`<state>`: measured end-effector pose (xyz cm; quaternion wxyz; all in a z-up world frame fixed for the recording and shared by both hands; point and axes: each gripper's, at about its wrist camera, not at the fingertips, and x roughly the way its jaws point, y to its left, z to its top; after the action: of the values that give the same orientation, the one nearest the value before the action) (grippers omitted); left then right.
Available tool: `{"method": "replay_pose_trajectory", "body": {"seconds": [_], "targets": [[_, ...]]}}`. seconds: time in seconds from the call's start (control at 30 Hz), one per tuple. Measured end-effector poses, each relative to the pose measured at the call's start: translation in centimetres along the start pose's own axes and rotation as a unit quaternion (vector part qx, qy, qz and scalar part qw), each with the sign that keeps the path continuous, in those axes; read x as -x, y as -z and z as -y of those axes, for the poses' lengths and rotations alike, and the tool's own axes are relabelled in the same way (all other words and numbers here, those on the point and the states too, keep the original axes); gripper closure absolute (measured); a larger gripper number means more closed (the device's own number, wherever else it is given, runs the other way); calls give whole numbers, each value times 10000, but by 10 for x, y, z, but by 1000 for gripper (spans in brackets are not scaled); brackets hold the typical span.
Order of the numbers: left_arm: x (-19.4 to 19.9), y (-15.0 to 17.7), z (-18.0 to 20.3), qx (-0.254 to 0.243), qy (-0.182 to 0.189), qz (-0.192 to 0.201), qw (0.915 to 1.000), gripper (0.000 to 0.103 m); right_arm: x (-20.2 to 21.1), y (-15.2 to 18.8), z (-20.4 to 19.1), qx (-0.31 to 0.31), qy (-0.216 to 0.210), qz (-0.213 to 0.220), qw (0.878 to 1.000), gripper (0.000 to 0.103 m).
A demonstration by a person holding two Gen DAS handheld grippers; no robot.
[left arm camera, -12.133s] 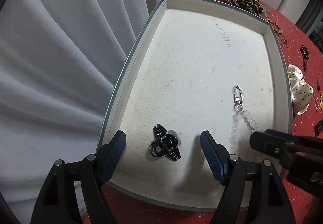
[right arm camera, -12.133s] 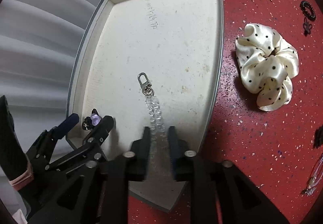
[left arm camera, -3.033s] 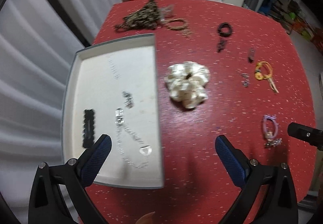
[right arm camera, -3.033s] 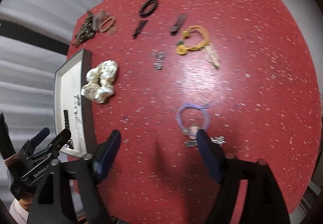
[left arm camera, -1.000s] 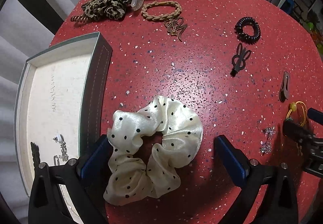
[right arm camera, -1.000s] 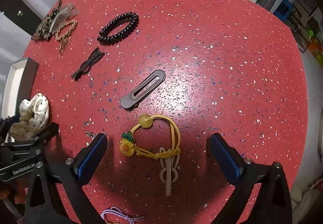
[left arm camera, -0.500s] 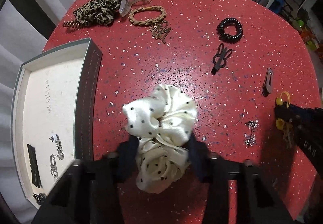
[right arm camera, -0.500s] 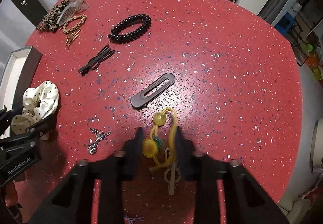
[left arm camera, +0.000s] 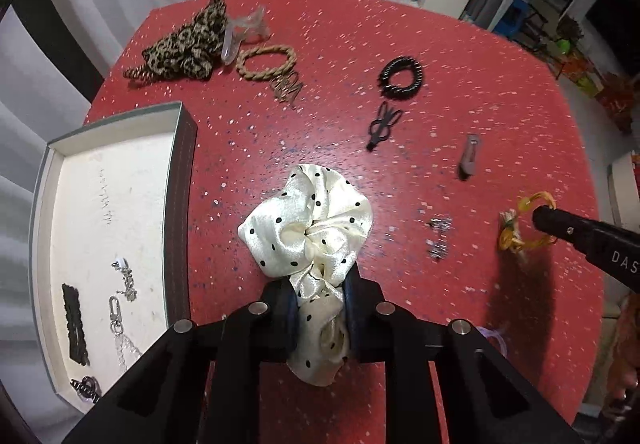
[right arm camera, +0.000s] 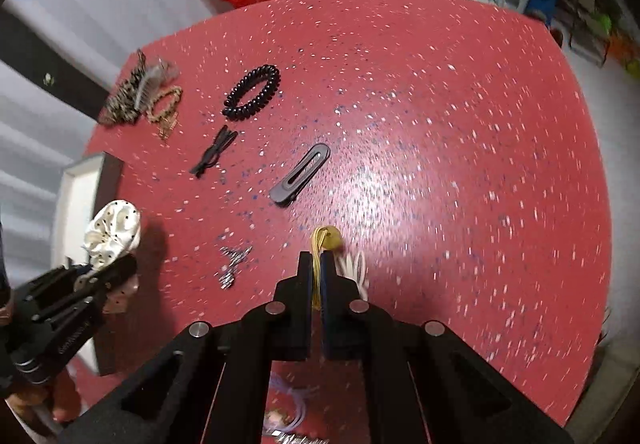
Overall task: Organize jewelry
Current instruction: 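Carry the scrunchie with the left tool while the right tool carries the yellow hair tie to the tray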
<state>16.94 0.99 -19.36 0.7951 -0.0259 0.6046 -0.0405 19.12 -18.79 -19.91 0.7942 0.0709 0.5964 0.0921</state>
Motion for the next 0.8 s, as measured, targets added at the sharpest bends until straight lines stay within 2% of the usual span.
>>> {"method": "replay_pose_trajectory", "body": {"seconds": [0.3,0.8], "targets": [[40,19,5,-221,174,103,9996,82,33,30,6,-384,-334,21,9987,99],[82,68,-9,-318,261,47,9991,82,68,82,-2,-617,-400,-138,9972,99]]}}
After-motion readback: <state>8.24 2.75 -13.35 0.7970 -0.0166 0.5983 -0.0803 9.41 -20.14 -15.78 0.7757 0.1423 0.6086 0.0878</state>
